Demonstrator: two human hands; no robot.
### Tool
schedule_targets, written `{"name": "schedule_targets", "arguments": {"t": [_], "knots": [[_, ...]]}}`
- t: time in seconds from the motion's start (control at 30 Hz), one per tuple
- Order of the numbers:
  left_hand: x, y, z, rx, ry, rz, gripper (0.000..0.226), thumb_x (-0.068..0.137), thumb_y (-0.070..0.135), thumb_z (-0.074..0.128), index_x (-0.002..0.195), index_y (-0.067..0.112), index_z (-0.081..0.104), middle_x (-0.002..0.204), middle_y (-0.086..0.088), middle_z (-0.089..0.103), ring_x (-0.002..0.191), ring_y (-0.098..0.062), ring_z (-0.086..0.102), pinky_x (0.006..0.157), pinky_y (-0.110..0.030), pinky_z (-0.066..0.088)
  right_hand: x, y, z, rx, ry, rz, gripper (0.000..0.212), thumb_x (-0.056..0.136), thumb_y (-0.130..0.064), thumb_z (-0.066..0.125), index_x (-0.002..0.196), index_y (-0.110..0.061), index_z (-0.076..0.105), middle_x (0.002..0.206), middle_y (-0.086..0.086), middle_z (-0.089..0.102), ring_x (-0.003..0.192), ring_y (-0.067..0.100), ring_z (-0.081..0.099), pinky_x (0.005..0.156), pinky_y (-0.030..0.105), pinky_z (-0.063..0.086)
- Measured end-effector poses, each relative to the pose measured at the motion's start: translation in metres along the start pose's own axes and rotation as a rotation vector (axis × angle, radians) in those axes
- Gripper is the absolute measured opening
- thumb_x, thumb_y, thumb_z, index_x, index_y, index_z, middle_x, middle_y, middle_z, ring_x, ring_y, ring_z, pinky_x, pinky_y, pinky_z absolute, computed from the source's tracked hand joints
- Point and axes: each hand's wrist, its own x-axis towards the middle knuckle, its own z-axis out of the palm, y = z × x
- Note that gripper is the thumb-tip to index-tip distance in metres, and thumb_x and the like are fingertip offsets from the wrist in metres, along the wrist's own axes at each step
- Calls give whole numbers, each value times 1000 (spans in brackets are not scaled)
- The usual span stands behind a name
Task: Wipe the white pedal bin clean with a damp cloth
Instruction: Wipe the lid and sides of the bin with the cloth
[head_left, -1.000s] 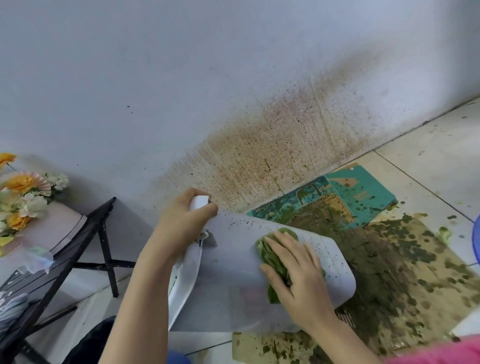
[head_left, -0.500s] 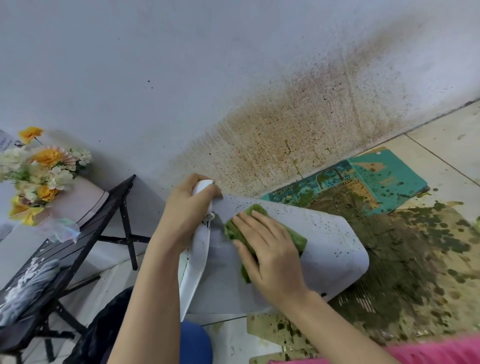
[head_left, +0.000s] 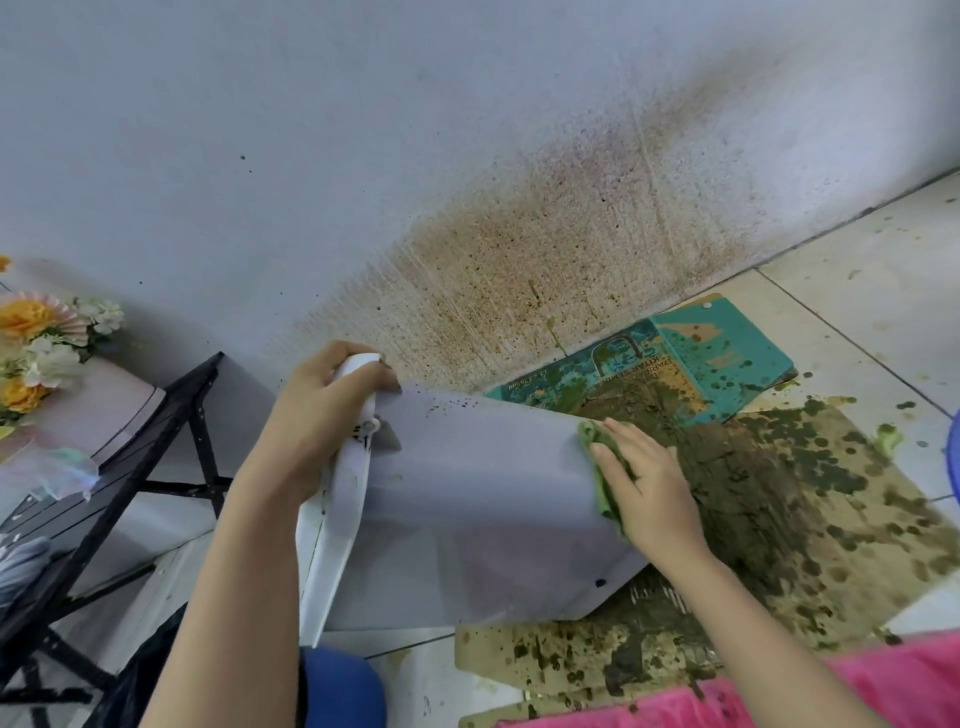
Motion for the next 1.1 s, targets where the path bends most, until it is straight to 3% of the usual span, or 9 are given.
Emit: {"name": "schedule_targets", "arguments": {"t": [0.17,0.33,0.43,0.57,0.7,0.8,0.9,1.0,1.1], "knots": [[-11,-5,-4,34,19,36,19,69,32,72,88,29,71,91,-3,71,67,-29,68,59,-37,57,2,-6,-1,102,34,143,44,102,-35,45,137,-12,55,144,4,53,139,21,39,116,36,27],[-17,-8,-10,30,31,45,21,67,37,70,87,31,71,88,-3,68,63,-21,66,48,-25,51,-15,-78,17,94,-53,-190,37,102,-28,46,133,-12,58,141,2,54,131,3,38,113,18,20],[-22,-11,-9,-8,18,80,19,71,35,70,89,29,71,85,-1,68,64,-16,65,48,-22,51,-12,-135,34,236,-145,-374,36,103,-25,47,132,-7,59,137,6,58,124,-4,38,108,4,18],[-22,-15,-10,22,-3,159,6,88,28,67,92,31,71,85,6,71,72,-6,67,53,-13,49,1,-177,47,406,-175,-449,30,104,-17,45,126,-4,60,123,11,64,116,17,54,101,23,40],[-20,-18,-15,-17,-22,148,16,82,37,67,96,32,72,90,3,72,79,-10,69,55,-15,51,13,-161,50,173,-158,-514,32,104,-27,44,130,-17,60,130,-2,63,122,15,53,102,35,40],[-19,-21,-18,-42,-12,113,28,72,43,67,96,30,73,90,2,72,72,-11,69,54,-22,54,27,-149,53,125,-188,-471,31,104,-34,41,124,-23,63,121,-6,67,112,15,57,95,36,42],[-18,-28,-23,-72,-1,89,27,72,39,67,95,27,74,91,3,72,72,-14,69,56,-32,59,42,-120,52,88,-211,-318,35,104,-39,38,120,-23,65,103,-4,69,91,16,62,76,32,48],[-17,-34,-28,-83,6,87,32,68,43,68,95,27,74,94,4,73,82,-15,69,56,-23,54,52,-83,42,38,-199,-207,34,104,-41,37,110,-23,66,84,-8,64,76,13,59,60,28,43],[-13,-32,-24,-75,1,92,32,69,43,68,95,26,74,95,3,73,84,-14,68,56,-20,53,52,-46,29,49,-134,-149,33,103,-42,39,106,-22,66,87,-7,64,81,16,60,64,34,47]]}}
